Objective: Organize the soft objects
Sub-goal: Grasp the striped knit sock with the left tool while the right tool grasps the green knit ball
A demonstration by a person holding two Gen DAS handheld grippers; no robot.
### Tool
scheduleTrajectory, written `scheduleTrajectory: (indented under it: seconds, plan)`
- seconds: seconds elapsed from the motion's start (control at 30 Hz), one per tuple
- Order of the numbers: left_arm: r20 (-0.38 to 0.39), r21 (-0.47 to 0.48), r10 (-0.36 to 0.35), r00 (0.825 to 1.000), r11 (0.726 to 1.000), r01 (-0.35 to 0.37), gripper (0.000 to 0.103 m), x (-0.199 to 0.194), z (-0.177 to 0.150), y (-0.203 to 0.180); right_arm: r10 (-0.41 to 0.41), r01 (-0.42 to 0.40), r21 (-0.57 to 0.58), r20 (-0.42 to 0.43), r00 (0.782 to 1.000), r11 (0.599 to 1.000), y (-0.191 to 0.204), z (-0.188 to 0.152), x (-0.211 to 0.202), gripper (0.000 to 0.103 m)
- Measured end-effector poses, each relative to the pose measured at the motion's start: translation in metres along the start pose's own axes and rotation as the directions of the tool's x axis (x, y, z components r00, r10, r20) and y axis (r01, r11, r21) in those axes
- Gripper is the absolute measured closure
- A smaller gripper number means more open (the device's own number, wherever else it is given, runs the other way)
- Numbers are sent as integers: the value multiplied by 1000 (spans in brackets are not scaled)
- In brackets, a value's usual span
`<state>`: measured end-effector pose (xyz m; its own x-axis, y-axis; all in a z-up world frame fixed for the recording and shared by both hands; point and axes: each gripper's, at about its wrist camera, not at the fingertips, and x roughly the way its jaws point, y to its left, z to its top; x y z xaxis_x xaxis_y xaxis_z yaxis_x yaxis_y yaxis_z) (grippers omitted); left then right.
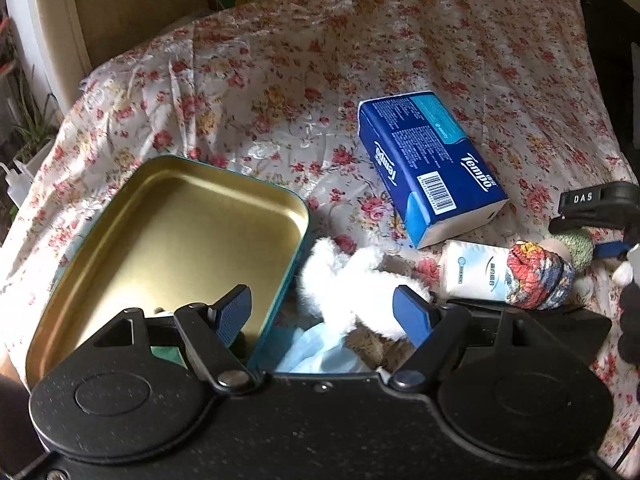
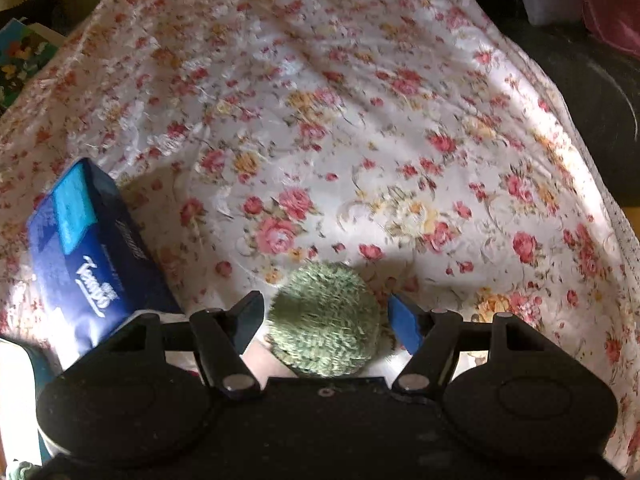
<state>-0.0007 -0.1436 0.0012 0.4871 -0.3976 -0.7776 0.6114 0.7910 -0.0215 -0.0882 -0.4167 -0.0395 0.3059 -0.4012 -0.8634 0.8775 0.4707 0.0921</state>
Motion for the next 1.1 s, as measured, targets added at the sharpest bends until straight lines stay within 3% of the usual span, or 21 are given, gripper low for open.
scheduleTrajectory:
  seconds: [0.27,0.53,0.83,1.1]
  plan:
    - [-15,8,-28,999,1000,28,28,9,4,-23,28,-29,-23,-28,999,999,1,-2,-1,50]
    - [6,81,-91,996,993,90,28,10,4,-71,55,-54,-15,84,995,998,-11,-5,-43,50]
    - [-9,177,-155,988,972,154,23,24,-5,-130,6,-6,2,172,985,1000,-44,-7,-67,49]
    - [-27,198,-151,988,968,153,23,44,-10,-151,19,-27,49,167,986,998,-60,-4,-59,49]
